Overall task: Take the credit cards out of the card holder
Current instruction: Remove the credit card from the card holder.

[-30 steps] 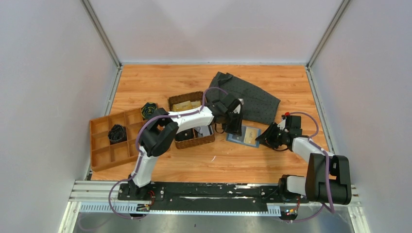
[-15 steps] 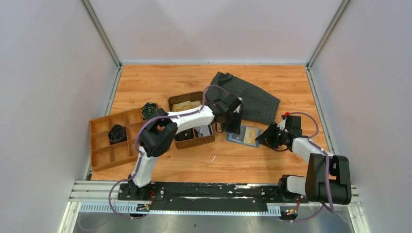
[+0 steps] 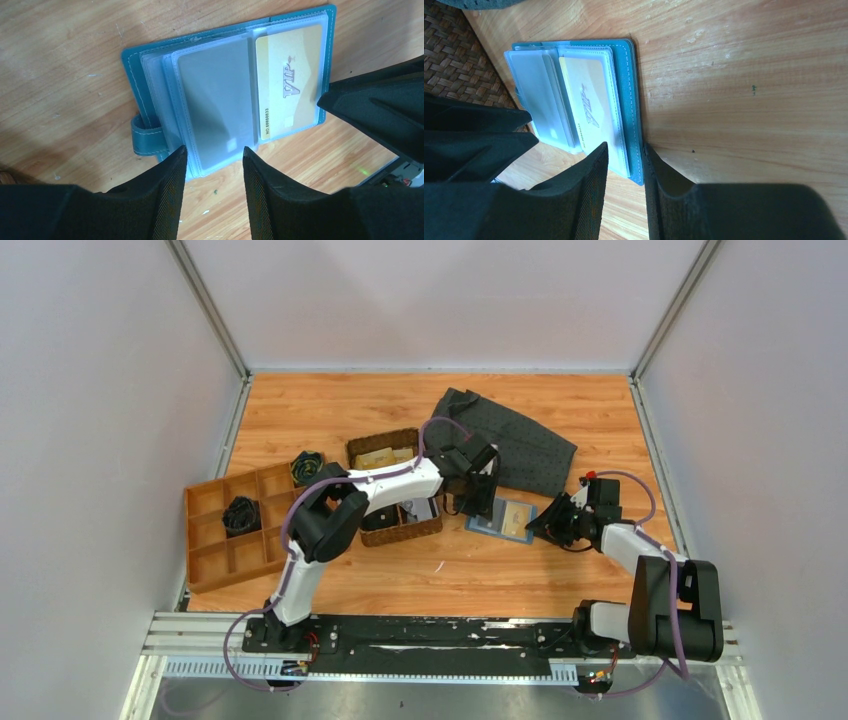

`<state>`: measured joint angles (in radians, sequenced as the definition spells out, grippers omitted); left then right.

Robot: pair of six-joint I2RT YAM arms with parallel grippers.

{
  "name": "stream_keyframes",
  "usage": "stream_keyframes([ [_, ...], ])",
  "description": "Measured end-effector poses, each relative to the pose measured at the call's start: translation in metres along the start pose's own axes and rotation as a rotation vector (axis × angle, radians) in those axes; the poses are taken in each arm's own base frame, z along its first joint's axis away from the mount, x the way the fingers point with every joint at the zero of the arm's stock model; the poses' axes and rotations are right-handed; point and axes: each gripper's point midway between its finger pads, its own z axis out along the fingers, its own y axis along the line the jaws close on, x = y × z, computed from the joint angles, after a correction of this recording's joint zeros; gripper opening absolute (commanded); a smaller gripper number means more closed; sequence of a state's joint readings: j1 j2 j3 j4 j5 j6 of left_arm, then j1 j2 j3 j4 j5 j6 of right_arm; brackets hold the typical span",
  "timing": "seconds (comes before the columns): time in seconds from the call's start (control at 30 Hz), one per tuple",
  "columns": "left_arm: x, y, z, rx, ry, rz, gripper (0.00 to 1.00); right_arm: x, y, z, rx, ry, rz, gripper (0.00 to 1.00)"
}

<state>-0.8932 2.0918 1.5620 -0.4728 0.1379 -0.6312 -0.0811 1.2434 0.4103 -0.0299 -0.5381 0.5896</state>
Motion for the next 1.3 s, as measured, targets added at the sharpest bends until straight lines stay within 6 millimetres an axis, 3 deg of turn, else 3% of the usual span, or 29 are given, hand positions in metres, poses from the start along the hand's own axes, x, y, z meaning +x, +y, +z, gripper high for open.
stream_keyframes([
  [0.2, 0.002, -0.005, 0.002, 0.03, 0.017, -0.001, 0.46, 0.0, 0.0, 0.0, 0.0, 0.0, 0.0, 0.34],
  [0.83, -0.001, -0.044, 0.003, 0.229, 0.019, -0.004, 0.44, 0.001, 0.0, 0.0, -0.008, -0.005, -0.005, 0.34],
  [1.1, 0.002, -0.077, -0.006, 0.331, 0.031, 0.017, 0.44, 0.0, -0.005, -0.006, 0.015, -0.015, 0.01, 0.35],
  [1.3, 0.006, -0.109, -0.014, 0.411, 0.03, 0.051, 0.44, -0.013, -0.016, -0.024, 0.047, -0.082, 0.039, 0.35],
])
